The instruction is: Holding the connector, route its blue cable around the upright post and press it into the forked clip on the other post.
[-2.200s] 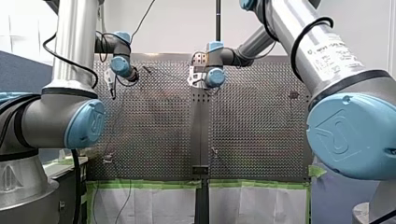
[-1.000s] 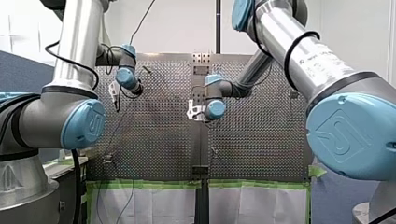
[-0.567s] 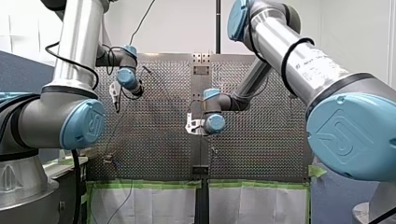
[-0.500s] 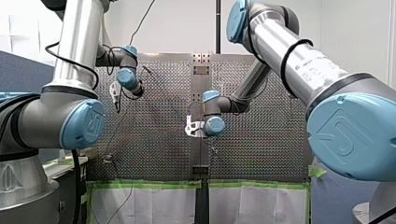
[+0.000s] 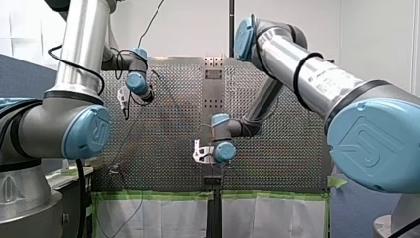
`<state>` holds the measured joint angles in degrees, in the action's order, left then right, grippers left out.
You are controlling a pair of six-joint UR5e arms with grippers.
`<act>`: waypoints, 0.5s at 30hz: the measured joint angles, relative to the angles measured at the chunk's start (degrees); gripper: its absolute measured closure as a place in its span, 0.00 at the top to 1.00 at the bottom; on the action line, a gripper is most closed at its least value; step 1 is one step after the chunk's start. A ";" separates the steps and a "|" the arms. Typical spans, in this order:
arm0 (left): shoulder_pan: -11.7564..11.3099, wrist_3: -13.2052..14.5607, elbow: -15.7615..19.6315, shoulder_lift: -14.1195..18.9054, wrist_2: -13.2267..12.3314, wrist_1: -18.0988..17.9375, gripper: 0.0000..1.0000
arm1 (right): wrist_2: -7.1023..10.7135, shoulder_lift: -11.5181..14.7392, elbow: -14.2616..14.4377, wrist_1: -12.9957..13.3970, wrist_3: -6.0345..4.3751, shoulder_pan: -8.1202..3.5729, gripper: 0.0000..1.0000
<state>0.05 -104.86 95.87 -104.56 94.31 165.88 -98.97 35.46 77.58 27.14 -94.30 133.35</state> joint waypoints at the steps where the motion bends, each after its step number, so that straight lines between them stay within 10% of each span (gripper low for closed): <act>1: 0.01 0.00 0.00 -0.01 0.12 0.01 1.00 | -0.06 -0.54 0.01 0.32 -0.02 -0.01 0.00; 15: 0.00 0.13 0.07 -0.02 1.35 -0.17 1.00 | -1.34 -7.11 0.00 3.58 -0.03 -0.67 0.00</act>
<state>0.05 -104.72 95.94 -104.58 95.66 165.71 -100.31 28.35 77.58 30.73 -94.34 132.68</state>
